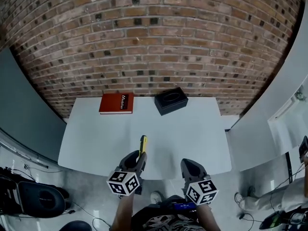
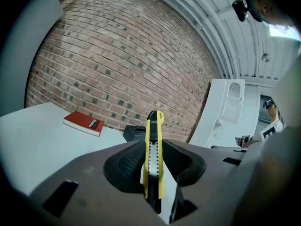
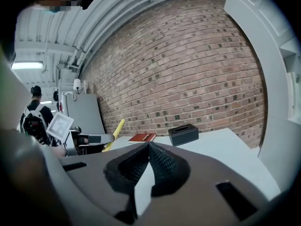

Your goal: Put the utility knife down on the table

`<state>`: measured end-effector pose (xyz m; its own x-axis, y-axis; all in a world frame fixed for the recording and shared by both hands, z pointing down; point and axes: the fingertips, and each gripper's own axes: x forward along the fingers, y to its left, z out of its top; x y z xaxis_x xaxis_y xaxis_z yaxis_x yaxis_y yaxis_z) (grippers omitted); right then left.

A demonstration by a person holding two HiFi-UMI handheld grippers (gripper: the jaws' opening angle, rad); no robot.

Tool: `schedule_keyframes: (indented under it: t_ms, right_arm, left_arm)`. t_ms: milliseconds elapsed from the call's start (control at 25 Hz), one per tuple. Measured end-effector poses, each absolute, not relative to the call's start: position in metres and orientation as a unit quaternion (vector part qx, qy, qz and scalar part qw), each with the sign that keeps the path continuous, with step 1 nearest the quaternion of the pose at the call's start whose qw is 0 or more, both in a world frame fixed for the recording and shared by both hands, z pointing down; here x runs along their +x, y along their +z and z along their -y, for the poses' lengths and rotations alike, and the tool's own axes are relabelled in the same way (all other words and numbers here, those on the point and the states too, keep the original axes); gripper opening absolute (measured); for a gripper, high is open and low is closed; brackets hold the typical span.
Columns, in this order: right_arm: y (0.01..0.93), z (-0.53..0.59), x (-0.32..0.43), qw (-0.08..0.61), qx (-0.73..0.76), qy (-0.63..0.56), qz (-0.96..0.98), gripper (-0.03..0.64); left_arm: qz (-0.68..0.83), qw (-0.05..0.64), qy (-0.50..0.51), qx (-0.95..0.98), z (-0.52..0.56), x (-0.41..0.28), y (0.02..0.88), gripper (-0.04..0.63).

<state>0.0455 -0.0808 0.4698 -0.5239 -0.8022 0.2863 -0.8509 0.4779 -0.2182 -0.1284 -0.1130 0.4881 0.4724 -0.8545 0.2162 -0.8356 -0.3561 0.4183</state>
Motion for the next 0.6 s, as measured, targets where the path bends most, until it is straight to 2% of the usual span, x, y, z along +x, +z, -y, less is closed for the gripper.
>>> schedule_keyframes:
  t_ms: [160, 600]
  right_arm:
    - [0.462, 0.094, 0.051, 0.044, 0.488, 0.188, 0.851, 0.000]
    - [0.465, 0.125, 0.040, 0.045, 0.481, 0.189, 0.855, 0.000]
  left_arm:
    - [0.506, 0.240, -0.020, 0.828, 0.127, -0.126, 0.486, 0.118]
    - [0.499, 0.231, -0.023, 0.835, 0.158, -0.126, 0.481, 0.118]
